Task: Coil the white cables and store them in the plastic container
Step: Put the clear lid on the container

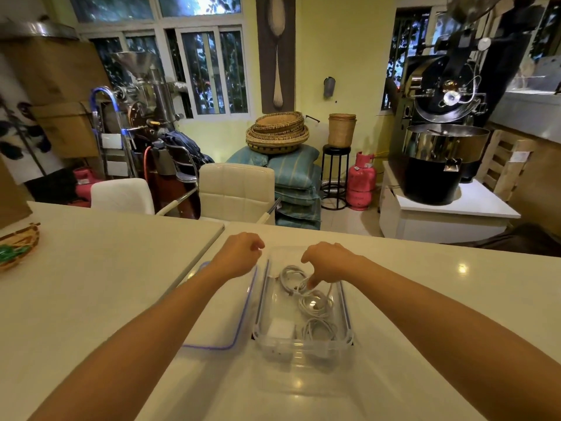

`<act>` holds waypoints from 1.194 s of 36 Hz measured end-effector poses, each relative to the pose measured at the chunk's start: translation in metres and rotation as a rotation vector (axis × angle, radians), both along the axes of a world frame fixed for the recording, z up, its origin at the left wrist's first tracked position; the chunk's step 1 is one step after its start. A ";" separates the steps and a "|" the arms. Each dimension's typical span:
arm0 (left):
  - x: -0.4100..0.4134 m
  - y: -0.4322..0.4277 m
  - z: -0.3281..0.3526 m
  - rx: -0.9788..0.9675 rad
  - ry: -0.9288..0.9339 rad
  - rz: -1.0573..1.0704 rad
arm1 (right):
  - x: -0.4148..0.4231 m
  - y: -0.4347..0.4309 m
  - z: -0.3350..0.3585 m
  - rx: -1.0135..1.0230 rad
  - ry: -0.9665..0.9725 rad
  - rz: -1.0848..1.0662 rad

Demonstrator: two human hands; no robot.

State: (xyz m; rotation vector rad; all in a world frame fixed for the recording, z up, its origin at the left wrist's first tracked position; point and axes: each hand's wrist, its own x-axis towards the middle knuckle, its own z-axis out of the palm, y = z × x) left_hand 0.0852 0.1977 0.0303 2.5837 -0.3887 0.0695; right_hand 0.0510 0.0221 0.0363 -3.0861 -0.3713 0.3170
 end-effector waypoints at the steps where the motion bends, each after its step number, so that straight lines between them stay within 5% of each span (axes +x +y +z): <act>1: 0.001 0.009 0.001 -0.008 -0.004 0.030 | -0.001 0.004 0.004 0.029 -0.005 -0.003; 9: 0.006 0.078 -0.011 0.082 0.108 0.214 | -0.007 0.076 0.026 0.468 -0.055 0.066; 17: 0.000 0.128 -0.041 0.257 0.258 0.296 | -0.009 0.150 0.001 0.988 0.236 -0.223; 27: -0.008 0.140 -0.068 0.350 0.337 0.324 | 0.005 0.174 -0.044 0.845 0.352 -0.693; 38: -0.005 0.137 -0.078 0.336 0.291 0.351 | 0.007 0.168 -0.048 1.074 0.310 -0.834; 43: -0.008 0.138 -0.077 0.136 0.342 0.410 | 0.009 0.164 -0.045 1.151 0.289 -0.812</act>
